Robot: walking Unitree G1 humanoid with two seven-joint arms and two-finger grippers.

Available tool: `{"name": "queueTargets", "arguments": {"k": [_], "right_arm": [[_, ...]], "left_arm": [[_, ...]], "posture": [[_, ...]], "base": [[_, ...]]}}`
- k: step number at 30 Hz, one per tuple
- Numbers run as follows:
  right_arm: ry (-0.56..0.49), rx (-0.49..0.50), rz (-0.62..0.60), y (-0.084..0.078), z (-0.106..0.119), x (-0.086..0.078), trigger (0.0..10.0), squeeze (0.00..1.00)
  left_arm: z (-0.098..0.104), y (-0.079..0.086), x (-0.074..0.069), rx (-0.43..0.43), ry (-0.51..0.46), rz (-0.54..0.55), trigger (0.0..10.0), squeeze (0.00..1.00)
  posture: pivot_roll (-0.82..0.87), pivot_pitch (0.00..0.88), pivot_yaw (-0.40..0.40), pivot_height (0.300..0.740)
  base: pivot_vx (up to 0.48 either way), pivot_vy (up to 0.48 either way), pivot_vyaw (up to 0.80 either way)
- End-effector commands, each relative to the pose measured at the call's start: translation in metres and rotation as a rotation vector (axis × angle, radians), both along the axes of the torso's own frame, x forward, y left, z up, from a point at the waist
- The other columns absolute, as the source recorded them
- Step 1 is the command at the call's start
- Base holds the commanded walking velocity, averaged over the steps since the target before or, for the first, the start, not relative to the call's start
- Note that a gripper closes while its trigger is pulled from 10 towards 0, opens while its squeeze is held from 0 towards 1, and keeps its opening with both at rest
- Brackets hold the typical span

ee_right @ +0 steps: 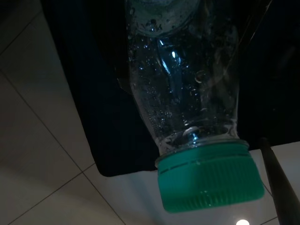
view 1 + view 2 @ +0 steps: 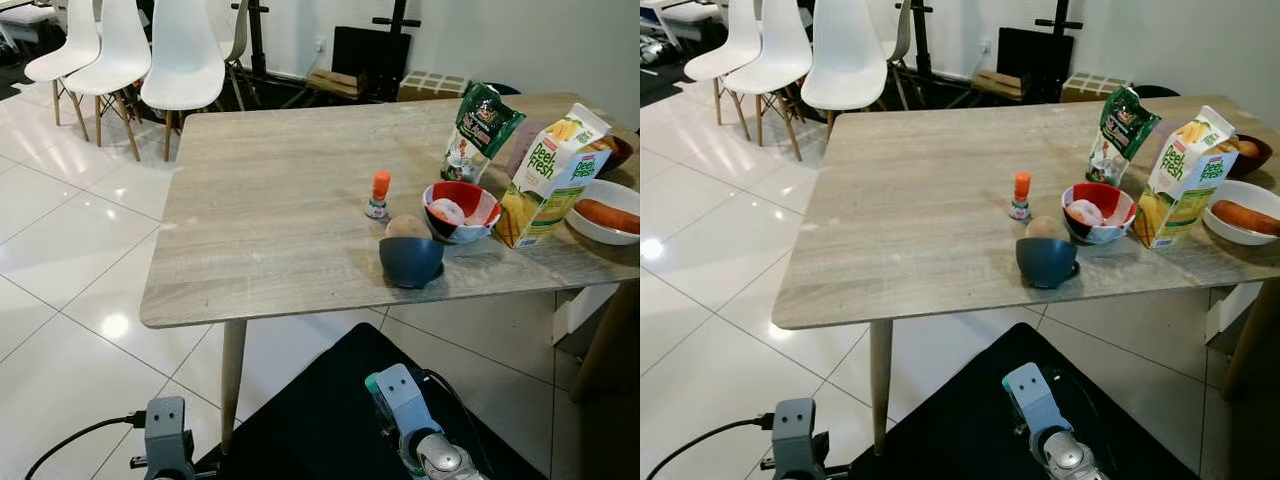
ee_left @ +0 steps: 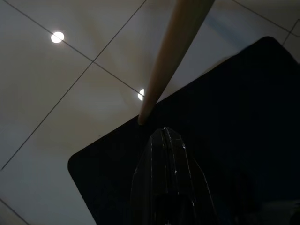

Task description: Restocking fridge

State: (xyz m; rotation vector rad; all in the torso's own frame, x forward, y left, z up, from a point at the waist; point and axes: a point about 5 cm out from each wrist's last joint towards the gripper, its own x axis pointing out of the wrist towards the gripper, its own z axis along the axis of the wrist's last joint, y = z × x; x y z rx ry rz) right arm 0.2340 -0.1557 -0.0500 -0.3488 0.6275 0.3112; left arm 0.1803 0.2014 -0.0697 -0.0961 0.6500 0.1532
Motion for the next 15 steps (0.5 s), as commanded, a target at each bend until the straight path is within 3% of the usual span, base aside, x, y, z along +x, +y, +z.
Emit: {"name": "queueTargets", "arguments": {"k": [1, 15], "right_arm": [[0.022, -0.012, 0.0, -0.0012, -0.0036, -0.0046, 10.0, 0.0], [0.034, -0.013, -0.009, -0.0048, -0.0045, -0.0058, 10.0, 0.0]], "left_arm": [[-0.0039, -0.0025, -0.0063, -0.016, 0.018, 0.013, 10.0, 0.0], [-0.0047, -0.003, -0.0078, -0.027, 0.02, 0.005, 10.0, 0.0]], "posture": [[-0.05, 0.053, 0.015, 0.74], [-0.06, 0.054, 0.013, 0.74]], "base": [[0.0, 0.0, 0.0], [-0.288, 0.0, 0.0]]}}
